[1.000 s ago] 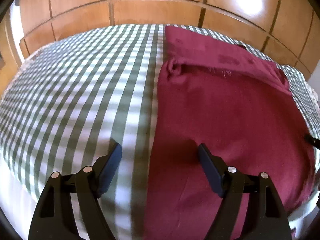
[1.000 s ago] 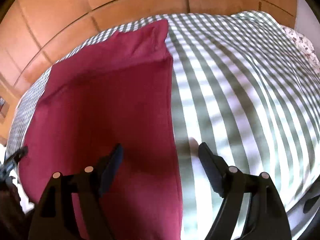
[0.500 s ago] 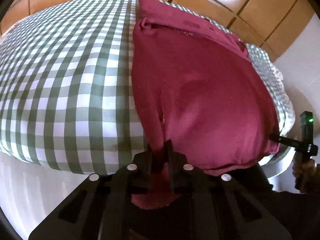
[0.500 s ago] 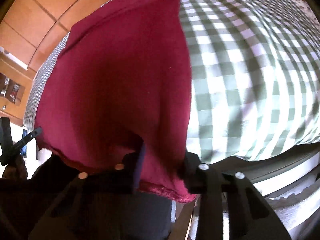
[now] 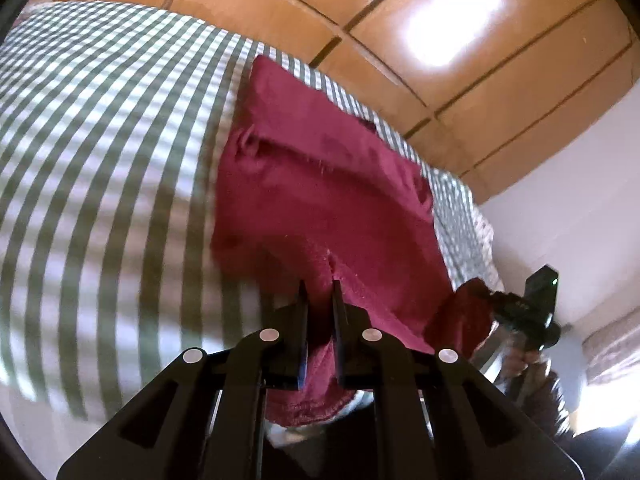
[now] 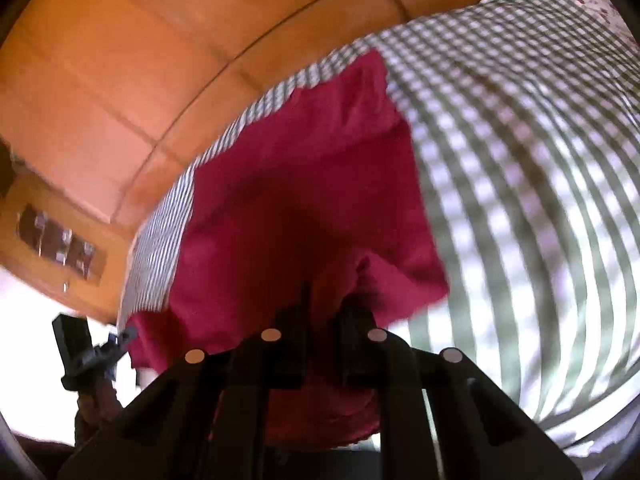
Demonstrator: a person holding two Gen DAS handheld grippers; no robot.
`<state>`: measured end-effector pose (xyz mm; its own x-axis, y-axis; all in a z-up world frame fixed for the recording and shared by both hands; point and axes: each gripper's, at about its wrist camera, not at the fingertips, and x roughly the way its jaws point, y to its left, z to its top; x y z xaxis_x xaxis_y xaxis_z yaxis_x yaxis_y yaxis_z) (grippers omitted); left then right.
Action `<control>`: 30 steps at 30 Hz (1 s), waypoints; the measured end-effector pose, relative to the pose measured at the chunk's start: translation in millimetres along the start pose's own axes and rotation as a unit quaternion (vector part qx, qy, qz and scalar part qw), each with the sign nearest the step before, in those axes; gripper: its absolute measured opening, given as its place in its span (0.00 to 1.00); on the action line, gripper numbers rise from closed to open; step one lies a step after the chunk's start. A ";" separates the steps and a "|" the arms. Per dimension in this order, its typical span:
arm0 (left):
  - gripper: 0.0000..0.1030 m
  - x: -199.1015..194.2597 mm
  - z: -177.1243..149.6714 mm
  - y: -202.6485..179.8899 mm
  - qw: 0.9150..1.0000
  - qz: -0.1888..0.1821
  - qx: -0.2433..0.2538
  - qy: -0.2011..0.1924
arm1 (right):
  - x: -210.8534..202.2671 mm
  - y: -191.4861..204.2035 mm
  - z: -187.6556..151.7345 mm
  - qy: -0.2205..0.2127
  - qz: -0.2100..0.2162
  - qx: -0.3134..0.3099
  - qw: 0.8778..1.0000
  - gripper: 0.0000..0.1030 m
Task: Fold small clothes
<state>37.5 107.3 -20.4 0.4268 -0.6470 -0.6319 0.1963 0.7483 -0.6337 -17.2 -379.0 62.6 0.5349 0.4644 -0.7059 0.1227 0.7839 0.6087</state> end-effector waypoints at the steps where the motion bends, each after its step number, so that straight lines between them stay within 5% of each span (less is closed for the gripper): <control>1: 0.09 7.3 10.6 1.4 1.000 0.001 -0.007 -0.001 | 5.3 -1.8 10.4 -0.006 -0.004 0.005 1.000 0.10; 8: 0.09 45.9 79.6 21.2 0.997 0.052 -0.061 -0.020 | 43.7 -16.6 64.2 -0.019 -0.040 0.041 0.998 0.12; 9: 0.12 47.3 85.3 24.4 0.996 0.056 -0.067 -0.024 | 46.8 -18.8 68.9 -0.025 -0.040 0.043 0.998 0.18; 11: 0.42 51.4 99.0 29.5 0.994 0.062 -0.081 -0.031 | 49.1 -20.8 73.4 -0.033 -0.024 0.046 0.998 0.47; 12: 0.67 47.5 102.5 31.4 0.992 0.077 -0.089 -0.045 | 46.1 -21.0 73.7 -0.040 -0.014 0.050 0.998 0.67; 13: 0.72 43.5 103.4 33.6 0.991 0.080 -0.089 -0.057 | 40.6 -20.3 72.1 -0.052 -0.013 0.051 0.997 0.80; 16: 0.72 33.9 97.7 38.0 0.992 0.085 -0.069 -0.059 | 21.0 -24.9 62.4 -0.075 -0.002 0.048 0.996 0.90; 23: 0.72 40.8 45.0 42.6 0.997 0.075 -0.008 -0.009 | 3.1 -41.5 8.3 -0.046 -0.062 0.008 0.997 0.86; 28: 0.71 60.2 38.5 25.5 0.996 0.086 0.024 -0.012 | 29.4 -31.3 4.2 -0.044 -0.089 -0.020 0.995 0.65; 30: 0.57 70.3 41.5 26.2 0.995 0.092 0.024 -0.011 | 43.9 -25.5 8.1 -0.035 -0.094 -0.027 0.995 0.48</control>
<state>109.4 87.5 -62.9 0.4777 -0.4947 -0.7259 0.1537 0.8607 -0.4854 9.9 -382.0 19.0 0.5637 0.2786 -0.7776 0.1818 0.8764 0.4459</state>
